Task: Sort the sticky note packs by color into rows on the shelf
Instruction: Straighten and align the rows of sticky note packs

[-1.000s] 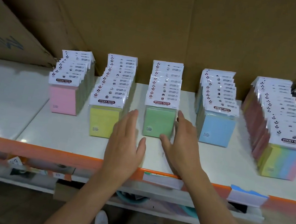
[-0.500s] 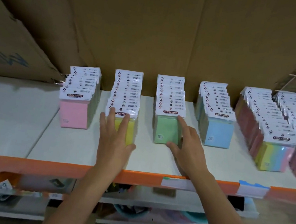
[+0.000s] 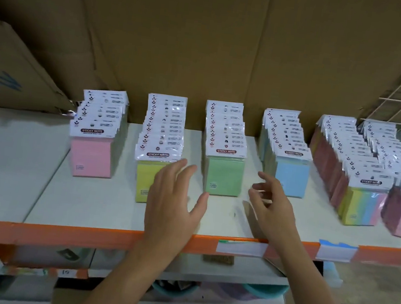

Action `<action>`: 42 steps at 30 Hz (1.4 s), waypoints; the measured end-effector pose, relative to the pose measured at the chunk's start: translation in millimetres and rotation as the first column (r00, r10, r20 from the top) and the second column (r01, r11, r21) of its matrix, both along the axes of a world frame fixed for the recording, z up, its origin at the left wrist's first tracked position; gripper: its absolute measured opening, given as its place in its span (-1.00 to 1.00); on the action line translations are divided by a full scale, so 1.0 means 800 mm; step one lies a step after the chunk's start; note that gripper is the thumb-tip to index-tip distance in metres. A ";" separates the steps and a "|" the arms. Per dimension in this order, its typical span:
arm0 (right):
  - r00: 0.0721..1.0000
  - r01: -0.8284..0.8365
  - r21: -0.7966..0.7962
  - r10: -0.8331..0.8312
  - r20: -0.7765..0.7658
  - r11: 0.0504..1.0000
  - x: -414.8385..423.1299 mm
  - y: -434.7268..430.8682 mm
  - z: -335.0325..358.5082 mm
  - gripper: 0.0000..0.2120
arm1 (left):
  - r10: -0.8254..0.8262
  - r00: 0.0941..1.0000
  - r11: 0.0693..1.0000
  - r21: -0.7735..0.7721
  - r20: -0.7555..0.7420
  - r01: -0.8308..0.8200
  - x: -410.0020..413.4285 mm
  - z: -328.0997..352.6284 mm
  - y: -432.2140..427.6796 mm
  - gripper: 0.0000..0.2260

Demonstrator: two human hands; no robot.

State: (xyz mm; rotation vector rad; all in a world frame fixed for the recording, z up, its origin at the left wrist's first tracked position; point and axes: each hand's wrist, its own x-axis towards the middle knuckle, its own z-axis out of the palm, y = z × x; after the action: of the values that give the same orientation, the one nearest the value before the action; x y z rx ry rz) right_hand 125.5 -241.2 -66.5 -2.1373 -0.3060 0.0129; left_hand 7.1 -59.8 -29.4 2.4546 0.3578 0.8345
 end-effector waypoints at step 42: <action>0.968 0.077 0.372 0.020 -0.250 0.925 0.150 -0.064 0.029 -0.67 | -0.228 0.973 0.439 -0.896 -0.031 0.074 0.250 -0.006 -0.171 -0.47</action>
State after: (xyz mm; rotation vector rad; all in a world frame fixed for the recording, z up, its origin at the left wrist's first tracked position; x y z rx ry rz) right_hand 245.6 -292.2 -43.3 -1.7292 -0.1150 0.1910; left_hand 207.0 -196.2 -34.5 1.4746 0.4671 0.2246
